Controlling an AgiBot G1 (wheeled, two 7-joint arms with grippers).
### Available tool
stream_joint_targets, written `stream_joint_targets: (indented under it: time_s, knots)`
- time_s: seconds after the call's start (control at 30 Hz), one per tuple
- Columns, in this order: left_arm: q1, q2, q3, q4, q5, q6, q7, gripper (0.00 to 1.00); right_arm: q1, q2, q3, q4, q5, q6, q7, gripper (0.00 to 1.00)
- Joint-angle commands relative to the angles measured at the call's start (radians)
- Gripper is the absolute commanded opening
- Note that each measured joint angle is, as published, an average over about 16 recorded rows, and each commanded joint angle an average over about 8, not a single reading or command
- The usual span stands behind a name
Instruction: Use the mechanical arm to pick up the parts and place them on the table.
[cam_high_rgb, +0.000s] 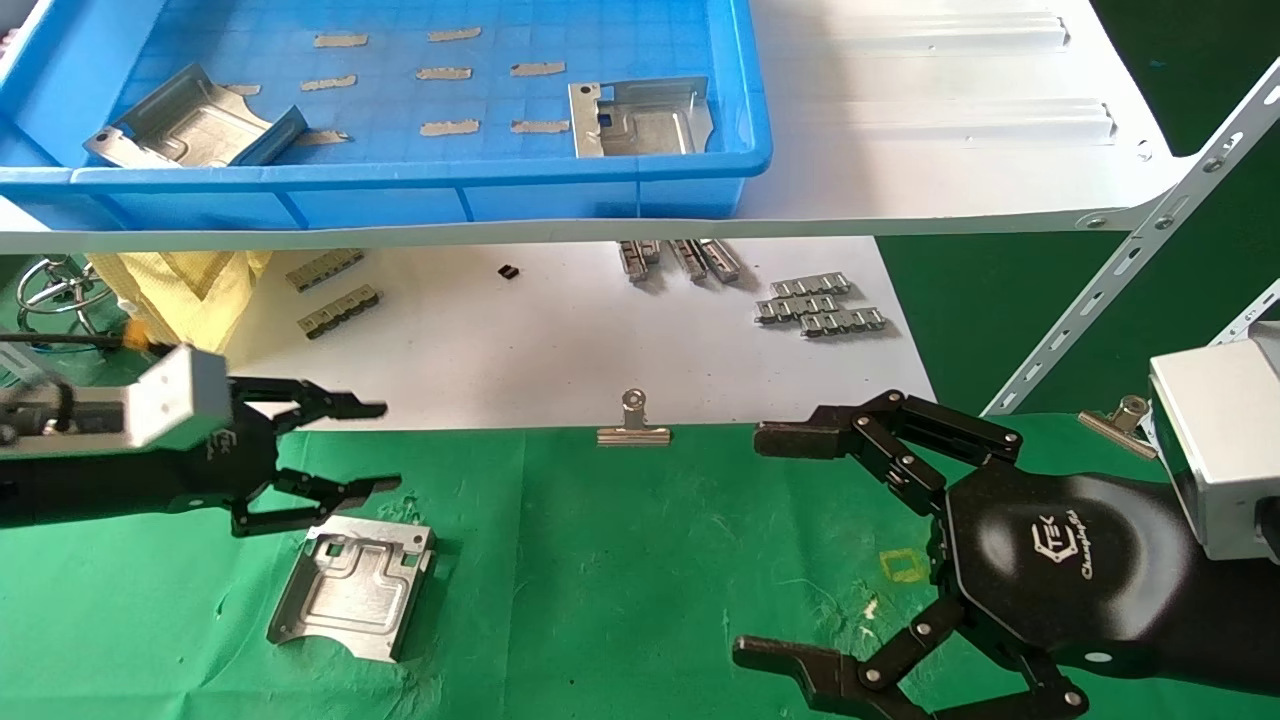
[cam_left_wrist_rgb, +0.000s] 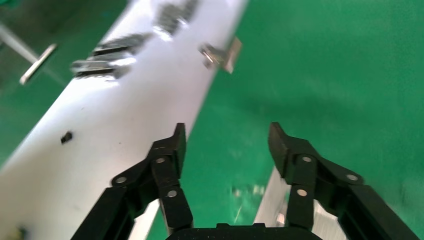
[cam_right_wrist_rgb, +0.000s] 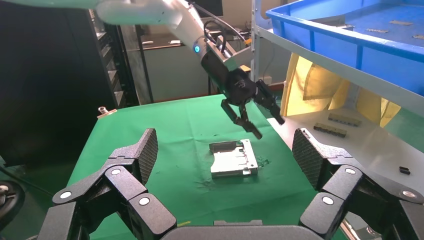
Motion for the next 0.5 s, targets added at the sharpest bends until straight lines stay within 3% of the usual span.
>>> stream_joint_targets:
  time_s: [0.03, 0.5]
  knots:
    - [0.031, -0.015, -0.029, 0.0, -0.049, 0.002, -0.06, 1.0, 0.0, 0.0, 0.0, 0.0, 0.0, 0.0, 0.0, 1.0]
    - [0.06, -0.026, -0.056, -0.052, -0.065, -0.003, -0.089, 1.0, 0.0, 0.0, 0.0, 0.0, 0.0, 0.0, 0.0, 1.0]
